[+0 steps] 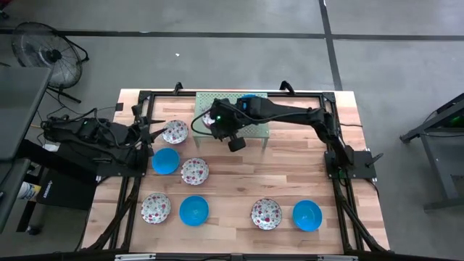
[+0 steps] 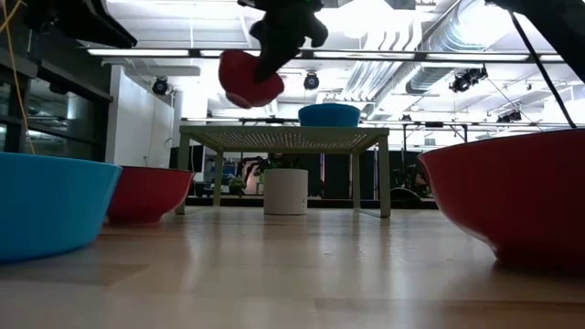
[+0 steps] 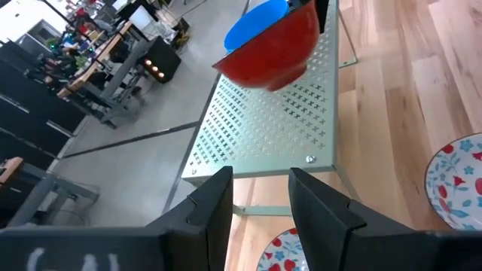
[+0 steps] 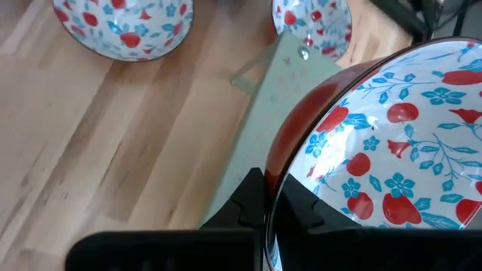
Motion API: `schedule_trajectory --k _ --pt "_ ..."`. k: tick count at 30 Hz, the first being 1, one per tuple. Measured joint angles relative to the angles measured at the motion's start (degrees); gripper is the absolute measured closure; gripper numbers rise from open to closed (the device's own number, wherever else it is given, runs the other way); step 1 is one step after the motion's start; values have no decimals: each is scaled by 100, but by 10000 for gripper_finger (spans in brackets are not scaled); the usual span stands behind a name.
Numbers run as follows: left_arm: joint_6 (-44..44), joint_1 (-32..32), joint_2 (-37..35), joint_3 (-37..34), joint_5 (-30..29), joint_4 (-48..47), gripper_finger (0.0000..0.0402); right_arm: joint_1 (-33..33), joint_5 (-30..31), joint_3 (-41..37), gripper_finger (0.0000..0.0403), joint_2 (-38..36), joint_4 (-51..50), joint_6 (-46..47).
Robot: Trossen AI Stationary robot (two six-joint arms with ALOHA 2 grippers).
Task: Pick & Place Mini bowls
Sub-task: Put the red patterned bowl on the shelf
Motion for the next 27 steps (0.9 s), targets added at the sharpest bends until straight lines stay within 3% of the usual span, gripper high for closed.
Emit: schedule_trajectory --k 12,27 --pt "-109 2 -2 -2 67 0 275 -218 553 -3 403 346 52 -759" --pt "-251 0 -4 -2 81 -11 275 -335 556 -3 403 349 -25 -1266"
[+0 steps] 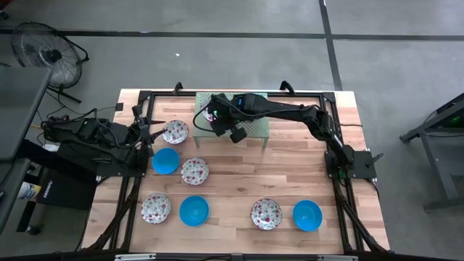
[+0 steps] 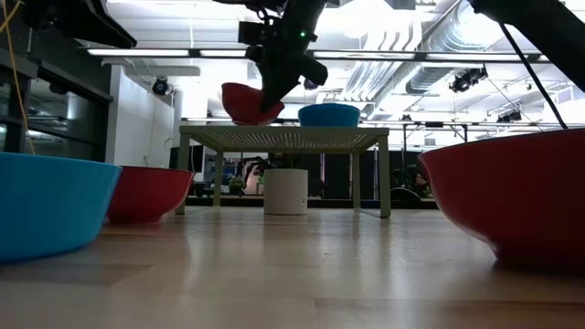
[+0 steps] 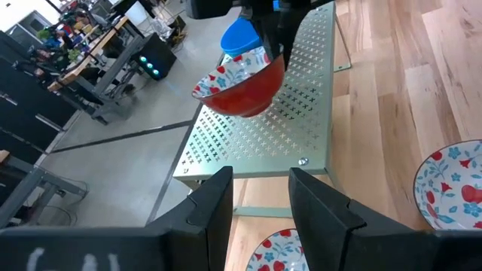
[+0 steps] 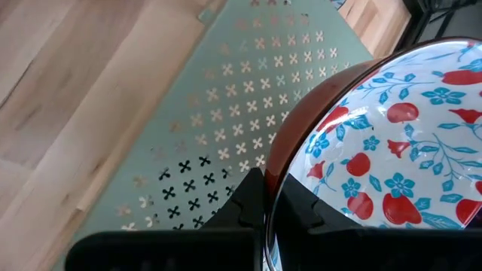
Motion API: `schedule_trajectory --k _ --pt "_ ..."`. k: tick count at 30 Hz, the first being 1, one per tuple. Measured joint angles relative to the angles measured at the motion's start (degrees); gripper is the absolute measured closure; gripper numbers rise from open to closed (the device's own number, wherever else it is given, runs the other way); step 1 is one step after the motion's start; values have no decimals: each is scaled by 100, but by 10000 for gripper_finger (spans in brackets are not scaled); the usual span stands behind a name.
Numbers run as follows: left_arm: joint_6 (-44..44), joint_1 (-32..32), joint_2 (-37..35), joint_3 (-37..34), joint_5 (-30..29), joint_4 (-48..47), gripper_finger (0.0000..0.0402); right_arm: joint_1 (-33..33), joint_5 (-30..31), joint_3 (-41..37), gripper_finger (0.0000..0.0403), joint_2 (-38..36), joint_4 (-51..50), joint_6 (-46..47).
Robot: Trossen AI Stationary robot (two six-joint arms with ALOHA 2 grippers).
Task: Pick & Place Mini bowls
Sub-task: Put the red patterned bowl on the shelf
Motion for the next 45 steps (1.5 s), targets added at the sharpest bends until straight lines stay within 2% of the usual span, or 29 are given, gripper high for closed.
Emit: schedule_trajectory --k 26,35,45 --pt "-18 0 0 0 -40 2 275 -120 -246 -7 403 112 -80 -767" --pt "-16 2 0 0 -88 0 275 -116 103 -7 397 127 -56 -1004" --pt "-13 2 0 2 -98 0 275 -118 136 -4 374 127 -54 -1064"
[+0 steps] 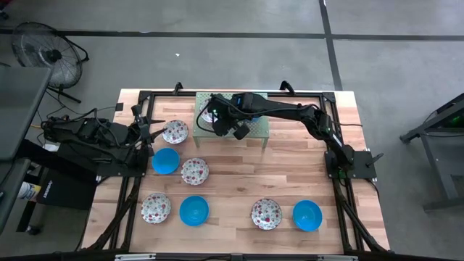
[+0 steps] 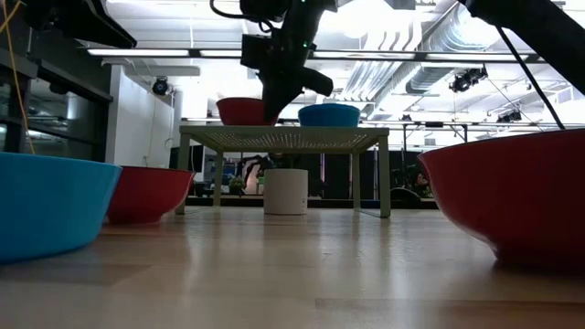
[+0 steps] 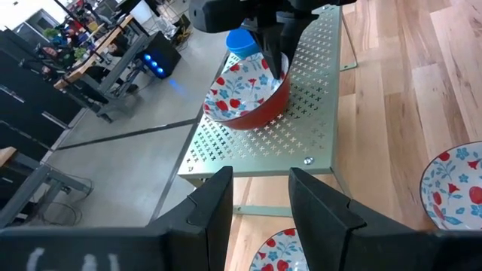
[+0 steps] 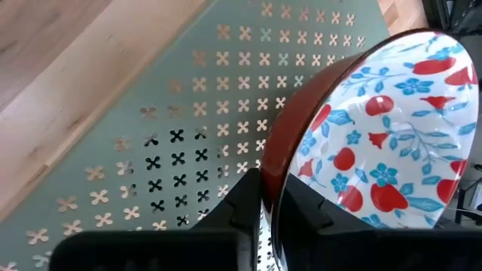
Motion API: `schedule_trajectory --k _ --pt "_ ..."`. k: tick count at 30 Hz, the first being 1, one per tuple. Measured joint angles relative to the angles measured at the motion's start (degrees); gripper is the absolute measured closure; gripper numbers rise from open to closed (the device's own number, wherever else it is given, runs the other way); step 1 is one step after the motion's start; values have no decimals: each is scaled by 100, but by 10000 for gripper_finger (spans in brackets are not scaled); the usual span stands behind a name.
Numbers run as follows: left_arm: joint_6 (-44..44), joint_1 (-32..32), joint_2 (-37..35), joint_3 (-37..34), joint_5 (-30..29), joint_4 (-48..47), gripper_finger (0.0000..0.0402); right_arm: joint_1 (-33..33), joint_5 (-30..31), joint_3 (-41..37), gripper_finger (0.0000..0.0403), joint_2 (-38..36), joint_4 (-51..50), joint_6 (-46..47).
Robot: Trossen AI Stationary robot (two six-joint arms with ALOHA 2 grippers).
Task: Pick & Place Mini bowls
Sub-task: Put the red patterned bowl on the shelf, then stack the red patterned bowl on the red patterned bowl on the shelf
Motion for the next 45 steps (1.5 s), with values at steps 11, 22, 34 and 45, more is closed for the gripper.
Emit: schedule_trajectory --k 11,22,34,45 --pt "0 1 0 0 -5 -1 275 0 -206 2 335 0 31 260" --pt "0 0 0 0 -3 -2 275 35 114 4 247 0 231 361" --pt "0 -1 0 0 2 -3 275 154 192 11 241 -149 202 475" --pt "-15 -1 2 0 18 7 275 399 370 13 238 -685 -427 1801"
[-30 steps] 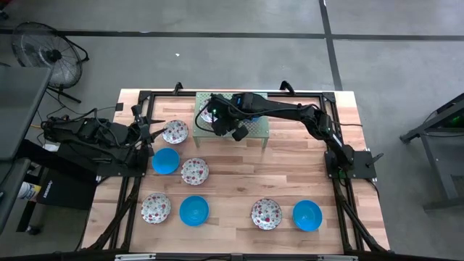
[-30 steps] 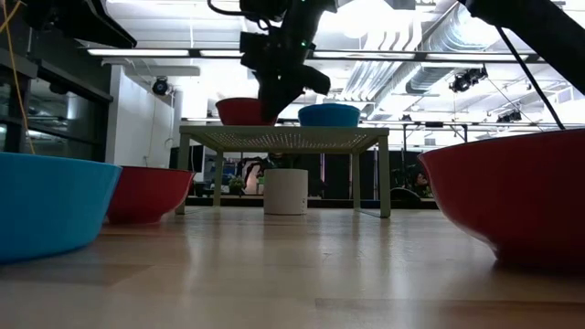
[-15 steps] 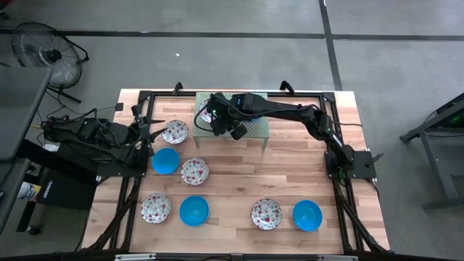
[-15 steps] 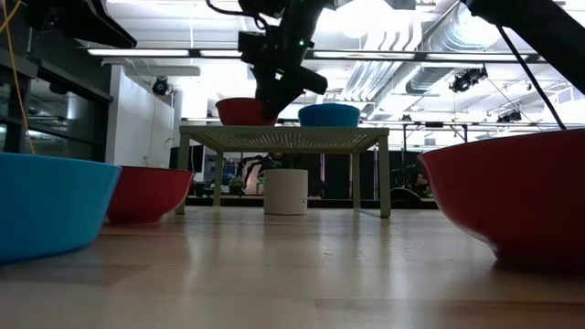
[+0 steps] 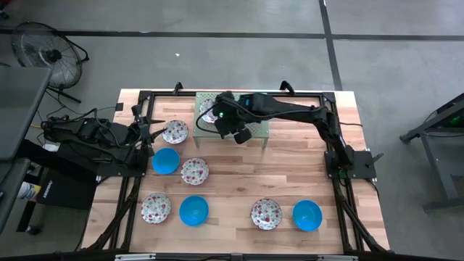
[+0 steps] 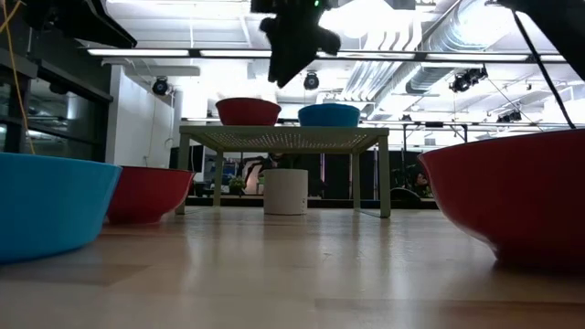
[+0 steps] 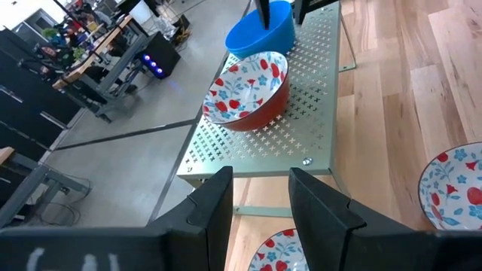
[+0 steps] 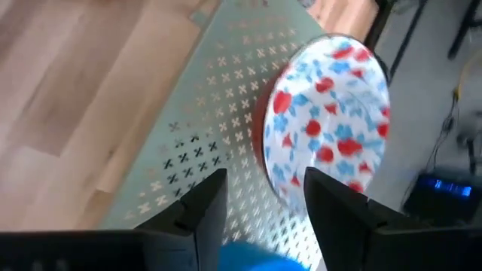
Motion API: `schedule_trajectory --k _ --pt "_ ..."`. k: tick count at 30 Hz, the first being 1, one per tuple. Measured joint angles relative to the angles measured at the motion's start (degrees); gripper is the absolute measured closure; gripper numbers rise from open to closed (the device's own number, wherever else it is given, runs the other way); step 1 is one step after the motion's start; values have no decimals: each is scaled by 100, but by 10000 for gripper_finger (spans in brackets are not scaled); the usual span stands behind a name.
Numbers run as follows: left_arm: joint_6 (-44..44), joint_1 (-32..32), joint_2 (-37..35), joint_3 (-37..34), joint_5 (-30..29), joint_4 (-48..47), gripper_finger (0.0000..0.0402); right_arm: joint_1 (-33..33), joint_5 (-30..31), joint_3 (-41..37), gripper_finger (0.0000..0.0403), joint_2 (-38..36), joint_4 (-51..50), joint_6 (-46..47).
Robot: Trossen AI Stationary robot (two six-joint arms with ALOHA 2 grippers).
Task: Pick & Place Mini bowls
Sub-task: Stack the red patterned bowl on the red patterned bowl on the shelf
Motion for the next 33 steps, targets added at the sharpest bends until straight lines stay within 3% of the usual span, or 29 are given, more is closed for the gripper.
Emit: schedule_trajectory --k 12,22,27,33 --pt "6 1 0 2 7 5 275 98 -575 0 257 -753 -1573 2529" --pt "21 0 0 2 7 0 275 349 -1180 -144 269 -847 -2333 3849" --pt "30 -1 0 2 34 -4 275 767 -1258 -885 270 -1043 -2311 4473" --pt "43 -1 0 2 96 -7 275 1364 -1317 -2566 270 -1899 -1625 5704"
